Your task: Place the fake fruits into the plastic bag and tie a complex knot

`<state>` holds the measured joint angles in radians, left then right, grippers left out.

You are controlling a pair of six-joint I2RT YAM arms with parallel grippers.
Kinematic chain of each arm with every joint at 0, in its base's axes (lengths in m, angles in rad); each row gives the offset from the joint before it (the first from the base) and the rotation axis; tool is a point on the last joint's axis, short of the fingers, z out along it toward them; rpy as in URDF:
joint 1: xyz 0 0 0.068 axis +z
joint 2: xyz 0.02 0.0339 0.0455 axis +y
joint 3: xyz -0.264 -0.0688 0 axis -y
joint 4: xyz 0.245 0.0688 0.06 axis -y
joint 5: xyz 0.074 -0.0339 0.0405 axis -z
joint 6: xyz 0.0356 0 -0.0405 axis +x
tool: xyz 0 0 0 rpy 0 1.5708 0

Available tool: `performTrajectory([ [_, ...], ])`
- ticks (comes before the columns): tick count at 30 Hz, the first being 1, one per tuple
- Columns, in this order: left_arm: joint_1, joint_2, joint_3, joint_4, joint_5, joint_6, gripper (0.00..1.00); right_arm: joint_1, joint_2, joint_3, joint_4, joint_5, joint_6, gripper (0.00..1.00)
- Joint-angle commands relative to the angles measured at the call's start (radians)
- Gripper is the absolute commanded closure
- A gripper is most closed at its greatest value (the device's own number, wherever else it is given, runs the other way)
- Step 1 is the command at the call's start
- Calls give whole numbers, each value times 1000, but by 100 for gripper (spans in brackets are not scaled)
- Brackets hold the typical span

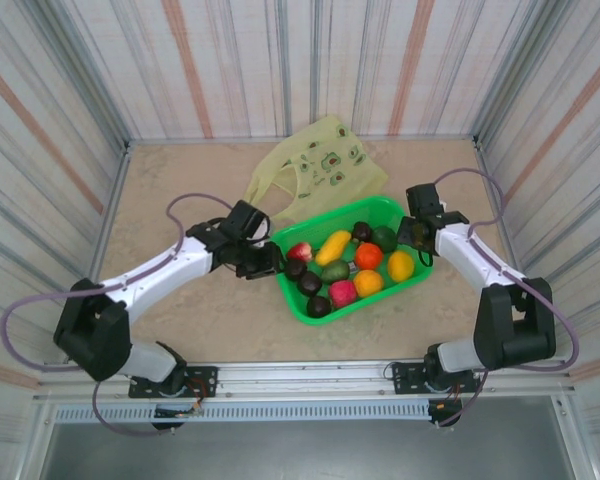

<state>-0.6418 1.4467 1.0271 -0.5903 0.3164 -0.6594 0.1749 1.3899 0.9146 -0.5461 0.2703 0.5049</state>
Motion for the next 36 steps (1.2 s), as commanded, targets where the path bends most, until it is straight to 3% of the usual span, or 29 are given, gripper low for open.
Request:
performTrajectory([
  [1,-16,91,110,-33,-37,84,60,-23,-104,-40,-5,95,66,31],
  [5,-38,235,263,-44,-19,123,67,-60,-199,-67,-24,152,71,26],
  [9,-59,334,391,-46,8,135,65,-51,-283,-41,-37,217,25,16],
  [11,-64,332,412,-41,5,139,53,-29,-302,8,-53,222,-21,11],
  [14,-54,248,368,-39,-34,166,35,4,-297,77,-45,85,-87,4],
  [16,-25,150,297,-25,-39,184,30,33,-257,144,-63,-18,-74,4],
  [18,18,12,206,1,-36,206,25,74,-221,188,-39,-147,-71,11],
  [21,83,-209,107,-30,-152,253,20,221,-117,300,-26,-152,-66,24],
  [25,184,-459,34,-95,-347,270,21,409,123,519,-64,-157,-29,42],
  [30,214,-645,-54,-141,-686,183,21,591,379,704,-51,-41,187,46],
  [32,209,-691,-84,-145,-757,166,21,639,477,791,-85,-4,300,50],
  [36,176,-709,-87,-149,-833,172,21,696,673,1013,-215,98,509,48],
])
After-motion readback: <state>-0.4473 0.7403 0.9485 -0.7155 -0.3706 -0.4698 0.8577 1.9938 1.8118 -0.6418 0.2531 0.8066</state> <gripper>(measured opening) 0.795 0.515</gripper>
